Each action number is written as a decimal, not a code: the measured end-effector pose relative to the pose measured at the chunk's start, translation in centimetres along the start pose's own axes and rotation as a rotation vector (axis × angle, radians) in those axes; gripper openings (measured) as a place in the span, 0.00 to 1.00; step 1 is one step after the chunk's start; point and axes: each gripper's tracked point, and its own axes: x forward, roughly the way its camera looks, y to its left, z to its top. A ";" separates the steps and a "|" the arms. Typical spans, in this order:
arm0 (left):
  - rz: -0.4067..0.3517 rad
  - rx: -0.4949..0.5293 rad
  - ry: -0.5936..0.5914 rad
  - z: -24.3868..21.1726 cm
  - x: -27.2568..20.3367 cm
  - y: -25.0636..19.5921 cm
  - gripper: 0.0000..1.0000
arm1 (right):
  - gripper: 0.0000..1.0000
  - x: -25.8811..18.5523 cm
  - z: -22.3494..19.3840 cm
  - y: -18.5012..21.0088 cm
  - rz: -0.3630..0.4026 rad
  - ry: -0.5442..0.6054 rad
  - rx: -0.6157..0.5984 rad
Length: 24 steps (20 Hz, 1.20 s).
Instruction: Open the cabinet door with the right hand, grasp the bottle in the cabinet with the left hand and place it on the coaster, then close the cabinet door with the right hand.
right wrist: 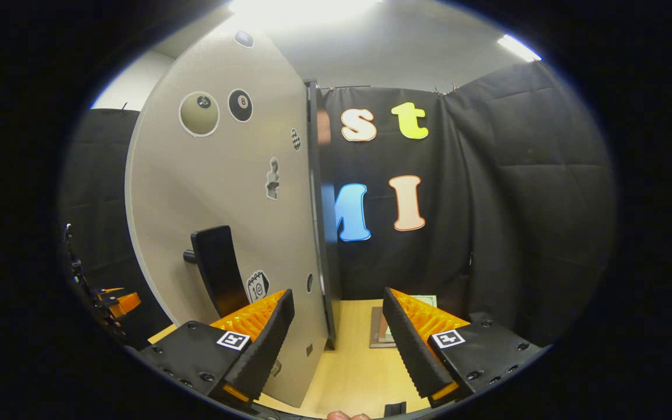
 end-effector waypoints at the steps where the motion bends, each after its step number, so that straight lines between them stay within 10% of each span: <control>1: 0.003 0.000 0.002 0.1 0.1 0.2 0.89 | 0.92 0.1 -0.1 1.2 0.015 0.003 0.006; 24: 0.053 0.012 0.014 -0.3 1.6 5.5 0.90 | 0.98 9.0 -2.4 24.0 0.220 0.083 -0.056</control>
